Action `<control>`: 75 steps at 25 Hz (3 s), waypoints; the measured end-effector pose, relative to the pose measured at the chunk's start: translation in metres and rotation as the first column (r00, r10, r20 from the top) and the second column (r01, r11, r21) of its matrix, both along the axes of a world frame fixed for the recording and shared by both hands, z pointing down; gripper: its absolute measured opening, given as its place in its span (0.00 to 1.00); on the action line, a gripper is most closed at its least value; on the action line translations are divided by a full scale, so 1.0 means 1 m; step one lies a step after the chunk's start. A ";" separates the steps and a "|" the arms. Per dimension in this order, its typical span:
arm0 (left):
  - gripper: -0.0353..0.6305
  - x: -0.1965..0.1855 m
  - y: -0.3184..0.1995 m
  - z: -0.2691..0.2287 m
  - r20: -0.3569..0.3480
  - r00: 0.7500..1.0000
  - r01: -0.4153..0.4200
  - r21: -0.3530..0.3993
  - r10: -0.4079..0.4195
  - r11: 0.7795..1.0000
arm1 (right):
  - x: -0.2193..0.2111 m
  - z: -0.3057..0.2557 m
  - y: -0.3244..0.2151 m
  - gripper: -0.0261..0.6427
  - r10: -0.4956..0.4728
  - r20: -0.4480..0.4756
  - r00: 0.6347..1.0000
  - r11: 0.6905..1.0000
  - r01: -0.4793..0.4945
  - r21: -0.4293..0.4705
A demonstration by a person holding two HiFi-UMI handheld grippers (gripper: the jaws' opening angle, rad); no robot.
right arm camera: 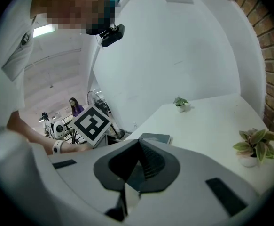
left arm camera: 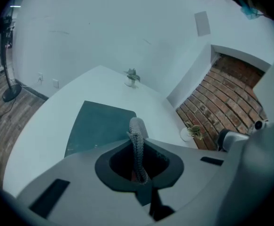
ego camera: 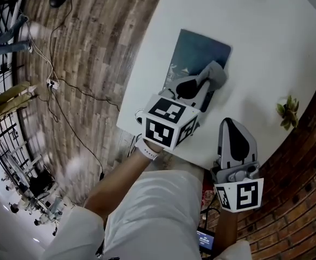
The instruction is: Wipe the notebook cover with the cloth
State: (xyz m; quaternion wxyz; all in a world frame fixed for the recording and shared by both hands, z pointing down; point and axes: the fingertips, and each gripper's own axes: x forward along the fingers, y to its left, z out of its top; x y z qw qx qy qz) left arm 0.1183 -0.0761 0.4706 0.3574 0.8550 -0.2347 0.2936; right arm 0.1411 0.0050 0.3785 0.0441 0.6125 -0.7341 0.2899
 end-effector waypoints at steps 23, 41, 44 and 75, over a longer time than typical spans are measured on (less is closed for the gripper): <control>0.10 -0.083 -0.052 0.027 0.182 0.965 0.169 0.106 -0.186 0.980 | -0.008 0.005 -0.003 0.05 -0.034 0.012 0.999 0.999 0.034 0.000; 0.10 -0.044 -0.065 -0.057 -0.065 0.961 0.276 0.166 -0.269 0.947 | -0.011 0.002 -0.010 0.05 -0.040 0.021 0.999 0.999 0.040 0.006; 0.10 -0.026 -0.061 -0.055 -0.077 0.968 0.246 0.148 -0.237 0.958 | -0.006 0.002 -0.010 0.05 -0.031 0.022 0.999 1.000 0.031 0.007; 0.10 0.005 -0.075 0.023 0.079 0.994 0.073 0.056 -0.077 0.996 | -0.002 0.017 -0.022 0.05 0.021 0.094 0.995 0.999 -0.018 -0.039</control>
